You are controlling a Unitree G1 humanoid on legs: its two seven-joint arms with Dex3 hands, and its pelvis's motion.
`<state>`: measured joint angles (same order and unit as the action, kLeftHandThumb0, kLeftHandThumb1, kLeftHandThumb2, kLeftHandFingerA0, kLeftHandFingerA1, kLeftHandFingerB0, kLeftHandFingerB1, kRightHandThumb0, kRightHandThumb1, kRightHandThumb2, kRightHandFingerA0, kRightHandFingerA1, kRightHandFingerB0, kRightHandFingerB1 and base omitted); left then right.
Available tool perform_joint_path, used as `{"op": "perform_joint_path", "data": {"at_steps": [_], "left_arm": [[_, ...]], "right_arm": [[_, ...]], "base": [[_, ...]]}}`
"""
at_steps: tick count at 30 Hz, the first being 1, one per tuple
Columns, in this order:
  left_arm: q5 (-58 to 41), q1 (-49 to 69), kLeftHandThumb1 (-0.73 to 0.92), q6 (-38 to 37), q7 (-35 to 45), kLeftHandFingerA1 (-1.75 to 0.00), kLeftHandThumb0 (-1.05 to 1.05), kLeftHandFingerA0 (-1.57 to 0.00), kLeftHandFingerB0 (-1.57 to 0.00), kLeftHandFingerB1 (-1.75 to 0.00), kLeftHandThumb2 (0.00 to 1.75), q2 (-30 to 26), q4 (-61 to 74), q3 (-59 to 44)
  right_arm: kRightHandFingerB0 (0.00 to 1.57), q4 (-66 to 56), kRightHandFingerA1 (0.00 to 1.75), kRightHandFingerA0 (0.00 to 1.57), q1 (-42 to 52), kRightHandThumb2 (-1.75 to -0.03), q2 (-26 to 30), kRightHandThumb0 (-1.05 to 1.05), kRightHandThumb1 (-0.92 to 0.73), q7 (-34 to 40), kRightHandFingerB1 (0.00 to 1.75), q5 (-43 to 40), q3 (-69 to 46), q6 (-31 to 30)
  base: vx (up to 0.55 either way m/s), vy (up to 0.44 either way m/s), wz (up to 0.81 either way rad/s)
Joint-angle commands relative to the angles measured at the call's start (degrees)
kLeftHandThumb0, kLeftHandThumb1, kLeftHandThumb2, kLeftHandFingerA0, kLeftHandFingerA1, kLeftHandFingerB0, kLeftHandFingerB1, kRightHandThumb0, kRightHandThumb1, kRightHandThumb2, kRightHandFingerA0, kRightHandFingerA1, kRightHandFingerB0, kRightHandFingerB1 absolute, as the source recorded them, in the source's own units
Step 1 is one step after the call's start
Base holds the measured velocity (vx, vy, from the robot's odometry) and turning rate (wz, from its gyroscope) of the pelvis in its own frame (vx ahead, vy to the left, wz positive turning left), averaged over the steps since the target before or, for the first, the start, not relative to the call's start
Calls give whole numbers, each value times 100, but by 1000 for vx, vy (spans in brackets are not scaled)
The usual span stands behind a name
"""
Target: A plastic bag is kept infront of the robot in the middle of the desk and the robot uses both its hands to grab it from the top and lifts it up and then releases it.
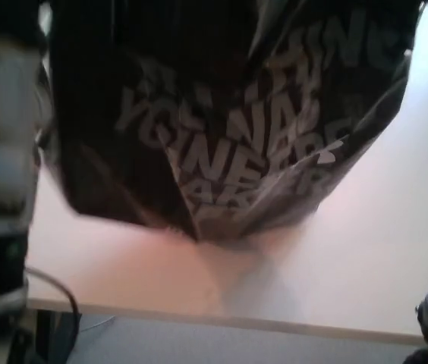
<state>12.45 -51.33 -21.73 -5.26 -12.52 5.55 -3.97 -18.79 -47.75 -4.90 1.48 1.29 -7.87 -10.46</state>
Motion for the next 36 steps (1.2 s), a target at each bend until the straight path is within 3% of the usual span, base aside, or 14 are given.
{"op": "perform_joint_path", "data": {"at_steps": [1, 3, 5, 6, 7, 14, 15, 16, 26, 27, 28, 31, 35, 36], "left_arm": [[-213, -1007, 65, 533, 98, -175, -19, -92, -70, -175, 59, -335, -237, -301], [-136, -1103, 65, 505, 53, -175, -19, -92, -69, -175, 59, -353, -300, -310], [-122, -1193, 64, 543, 58, -175, -20, -92, -69, -175, 59, -371, -324, -314], [-115, -1214, 48, 561, 42, -146, -26, -123, -101, -135, 83, -353, -313, -310], [-140, -1279, 64, 636, 47, -175, -21, -95, -70, -175, 59, -327, -301, -302], [-102, -1300, 64, 892, 37, -175, -19, -95, -72, -175, 59, -210, 9, -222], [-106, -1310, 47, 881, 36, -146, -23, -127, -105, -135, 84, -205, 11, -220], [-100, -1325, 63, 909, 41, -175, -20, -97, -74, -175, 59, -195, 35, -209], [-43, -1321, 63, 966, 83, -175, -20, -97, -72, -175, 59, -139, 192, -97], [-23, -1230, 48, 763, 6, -149, -23, -128, -104, -137, 83, -101, 44, -82], [-27, -1186, 64, 675, -23, -175, -14, -95, -70, -175, 60, -80, -17, -77], [293, -901, 49, 284, -266, -149, -27, -126, -103, -138, 83, -107, -374, -19], [423, -565, 64, 2, -508, -175, -18, -98, -71, -175, 60, -32, -888, 49], [461, -441, 50, -75, -579, -149, -28, -127, -102, -137, 84, -18, -1072, 69]], "right_arm": [[104, -167, 145, 127, -431, -85, 63, -37, -45, 313, 133, -291, -216, -542], [72, -190, 175, 98, -426, -59, 71, -31, -64, 326, 175, -261, -195, -573], [71, -219, 175, 96, -368, -59, 76, -30, -64, 363, 175, -178, -135, -550], [71, -234, 175, 96, -335, -59, 71, -29, -65, 352, 175, -208, -119, -548], [70, -220, 175, 95, -360, -59, 78, -29, -66, 345, 175, -238, -118, -552], [70, -379, 175, 98, -412, -60, 113, -27, -67, 351, 175, -340, -39, -606], [70, -363, 175, 97, -454, -60, 109, -26, -67, 376, 175, -352, -44, -604], [70, -387, 175, 99, -512, -60, 109, -27, -68, 404, 175, -382, -65, -669], [67, -230, 175, 92, -770, -58, 393, -25, -65, 398, 175, -359, -116, -494], [68, -91, 175, 91, -807, -58, 463, -26, -65, 409, 175, -271, -94, -426], [68, -52, 175, 91, -814, -58, 476, -27, -65, 424, 175, -252, -83, -432], [67, 204, 175, 91, -751, -58, 530, -27, -66, 505, 175, -102, -7, -369], [70, 743, 175, 92, -663, -58, 535, -27, -64, 799, 175, 174, 77, -78], [71, 929, 175, 90, -625, -57, 561, -29, -63, 869, 175, 265, 102, 4]], "base": [[0, 0, 0], [0, 0, 0], [0, 0, 0], [0, 0, 0], [0, 0, 0], [0, 0, 0], [0, 0, 0], [0, 0, 0], [0, 0, 0], [0, 0, 0], [0, 0, 0], [0, 0, 0], [0, 0, 0], [0, 0, 0]]}}
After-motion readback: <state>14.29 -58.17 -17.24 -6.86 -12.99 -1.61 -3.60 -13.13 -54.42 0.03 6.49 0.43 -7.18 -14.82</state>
